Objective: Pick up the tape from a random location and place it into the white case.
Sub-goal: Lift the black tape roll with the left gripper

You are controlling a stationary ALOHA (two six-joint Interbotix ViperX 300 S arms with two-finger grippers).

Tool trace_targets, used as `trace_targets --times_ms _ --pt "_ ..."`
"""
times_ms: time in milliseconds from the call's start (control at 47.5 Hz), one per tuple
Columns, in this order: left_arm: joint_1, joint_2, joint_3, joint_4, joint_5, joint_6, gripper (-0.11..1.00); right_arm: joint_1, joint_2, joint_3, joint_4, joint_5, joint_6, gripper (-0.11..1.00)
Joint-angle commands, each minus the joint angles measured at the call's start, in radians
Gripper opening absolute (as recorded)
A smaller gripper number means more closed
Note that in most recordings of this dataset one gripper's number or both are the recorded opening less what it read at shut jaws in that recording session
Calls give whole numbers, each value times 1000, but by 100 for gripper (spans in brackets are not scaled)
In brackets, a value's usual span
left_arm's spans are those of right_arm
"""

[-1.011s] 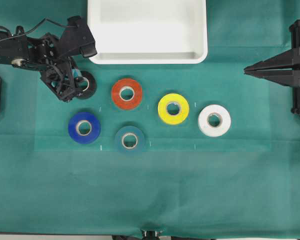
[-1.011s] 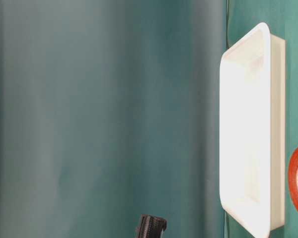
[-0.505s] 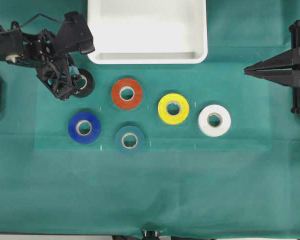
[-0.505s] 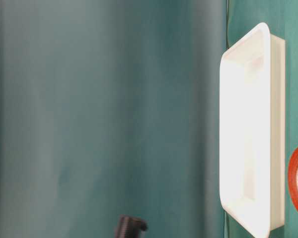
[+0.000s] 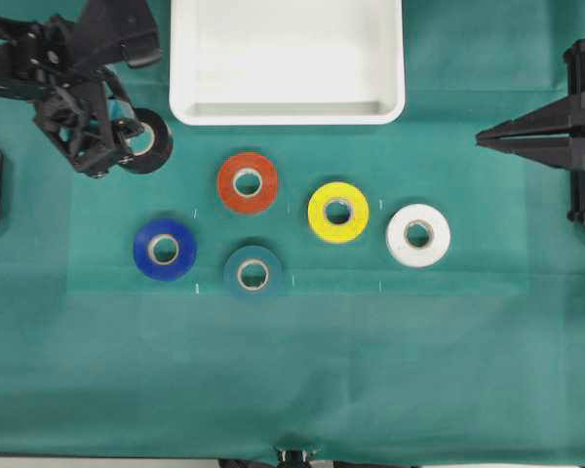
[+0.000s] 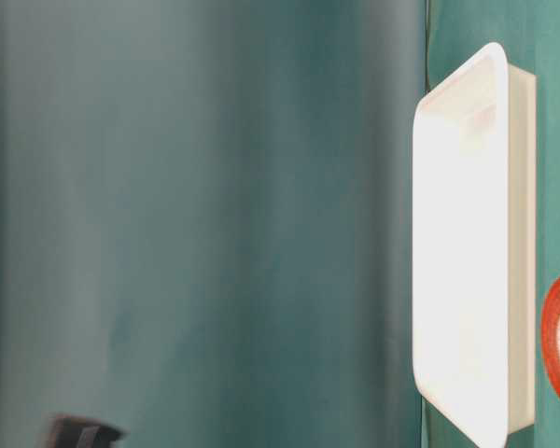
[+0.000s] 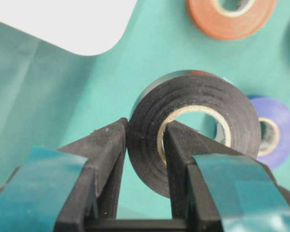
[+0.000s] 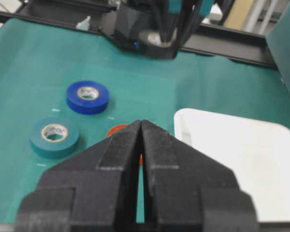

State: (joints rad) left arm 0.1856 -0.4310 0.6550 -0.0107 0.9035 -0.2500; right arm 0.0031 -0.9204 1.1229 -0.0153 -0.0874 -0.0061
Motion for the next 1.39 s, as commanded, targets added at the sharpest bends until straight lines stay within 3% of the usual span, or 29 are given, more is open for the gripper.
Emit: trace_targets --times_ms 0,232,526,1368 --pt "-8 -46 -74 6 57 2 20 0 5 -26 -2 -3 -2 0" --pt "-11 -52 -184 11 207 3 20 0 5 -28 -2 -3 -2 0" --pt "-17 -49 -259 12 244 43 20 0 5 -29 -2 -3 -2 0" --pt "-17 -54 -267 11 267 43 20 2 5 -31 -2 5 0 0"
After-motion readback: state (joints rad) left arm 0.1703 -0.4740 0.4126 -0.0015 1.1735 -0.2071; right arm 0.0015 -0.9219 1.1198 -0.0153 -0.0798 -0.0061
